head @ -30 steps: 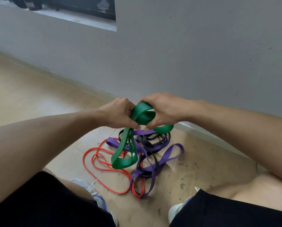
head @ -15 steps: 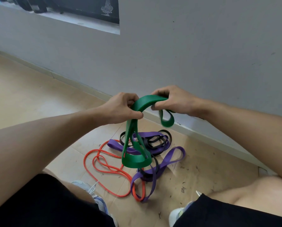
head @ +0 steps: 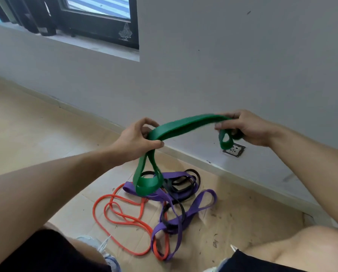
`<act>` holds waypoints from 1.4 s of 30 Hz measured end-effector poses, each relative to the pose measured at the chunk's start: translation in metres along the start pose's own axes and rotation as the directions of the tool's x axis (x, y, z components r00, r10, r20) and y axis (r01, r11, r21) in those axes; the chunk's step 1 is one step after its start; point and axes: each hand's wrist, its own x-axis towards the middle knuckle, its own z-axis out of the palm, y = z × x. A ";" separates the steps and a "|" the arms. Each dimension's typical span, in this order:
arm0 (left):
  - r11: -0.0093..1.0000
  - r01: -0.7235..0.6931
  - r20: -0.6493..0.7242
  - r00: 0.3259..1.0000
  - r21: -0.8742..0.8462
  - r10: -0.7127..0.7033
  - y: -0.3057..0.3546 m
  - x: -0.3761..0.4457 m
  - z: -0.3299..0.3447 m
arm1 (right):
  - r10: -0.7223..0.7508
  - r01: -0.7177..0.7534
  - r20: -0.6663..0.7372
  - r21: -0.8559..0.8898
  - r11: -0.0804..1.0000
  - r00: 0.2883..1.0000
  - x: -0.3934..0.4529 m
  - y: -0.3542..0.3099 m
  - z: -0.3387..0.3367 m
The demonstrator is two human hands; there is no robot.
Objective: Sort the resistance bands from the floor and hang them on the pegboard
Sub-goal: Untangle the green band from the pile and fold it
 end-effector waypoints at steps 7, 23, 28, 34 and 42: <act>0.976 -0.074 0.082 0.995 0.205 0.058 0.008 -0.008 0.009 | 0.347 -0.012 0.275 -0.769 0.639 0.896 -0.002 0.034 0.051; 0.980 -0.107 0.096 0.991 0.165 0.092 0.015 -0.008 0.005 | -0.160 0.192 0.146 -0.248 0.949 0.976 0.002 -0.003 0.117; 0.961 -0.165 0.088 0.985 0.221 0.149 0.012 -0.005 0.007 | -0.169 0.183 0.086 -0.208 0.961 0.982 0.002 -0.007 0.108; 0.903 -0.242 0.102 0.970 0.354 0.221 0.020 -0.003 0.005 | -0.181 0.183 0.026 -0.162 0.970 0.983 0.000 -0.013 0.094; 0.911 -0.338 -0.070 0.929 0.235 0.363 0.048 -0.008 0.011 | -0.282 0.262 -0.174 -0.132 0.956 0.943 -0.021 -0.037 0.078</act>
